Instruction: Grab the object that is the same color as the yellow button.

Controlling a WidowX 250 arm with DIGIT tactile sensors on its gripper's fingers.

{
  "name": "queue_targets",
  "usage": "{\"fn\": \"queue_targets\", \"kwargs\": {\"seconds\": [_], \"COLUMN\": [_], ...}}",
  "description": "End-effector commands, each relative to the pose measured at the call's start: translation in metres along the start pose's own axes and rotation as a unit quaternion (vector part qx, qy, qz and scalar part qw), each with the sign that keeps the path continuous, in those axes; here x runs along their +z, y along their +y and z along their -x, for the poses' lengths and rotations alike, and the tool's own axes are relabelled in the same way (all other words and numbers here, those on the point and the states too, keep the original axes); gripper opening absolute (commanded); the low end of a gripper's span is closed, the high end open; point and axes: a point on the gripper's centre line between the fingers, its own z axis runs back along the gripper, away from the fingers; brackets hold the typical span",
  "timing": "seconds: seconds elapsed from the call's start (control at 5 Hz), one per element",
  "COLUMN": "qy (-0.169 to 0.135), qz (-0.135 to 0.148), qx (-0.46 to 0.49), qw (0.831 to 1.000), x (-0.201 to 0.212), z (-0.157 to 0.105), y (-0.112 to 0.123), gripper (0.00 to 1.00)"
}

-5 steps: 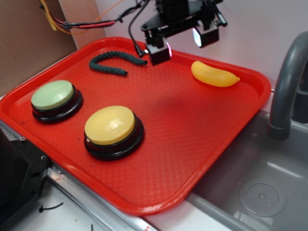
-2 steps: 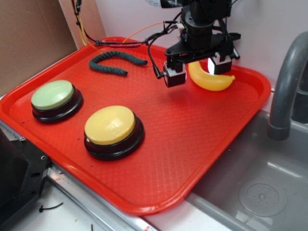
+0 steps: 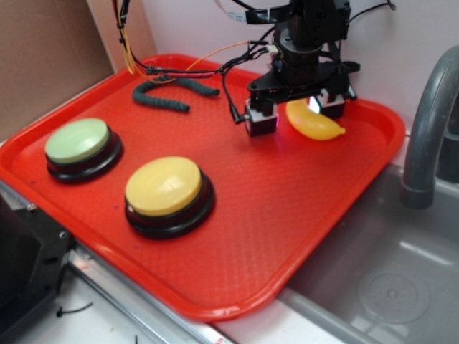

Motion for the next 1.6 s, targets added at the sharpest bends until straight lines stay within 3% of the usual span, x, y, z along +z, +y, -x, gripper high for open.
{"fn": "queue_targets", "kwargs": {"seconds": [0.0, 0.4, 0.8, 1.0, 1.2, 1.4], "qy": [0.044, 0.092, 0.096, 0.107, 0.130, 0.116], "qz": [0.055, 0.067, 0.128, 0.133, 0.158, 0.176], "qx": [-0.049, -0.160, -0.269, -0.314, -0.318, -0.335], "qw": [0.996, 0.981, 0.950, 0.934, 0.926, 0.918], "x": [0.023, 0.060, 0.135, 0.163, 0.182, 0.193], "z": [-0.020, -0.035, -0.054, -0.065, -0.072, -0.071], "y": [0.005, 0.021, 0.067, 0.091, 0.112, 0.126], "gripper": [0.00, 0.00, 0.00, 0.00, 0.00, 0.00]}}
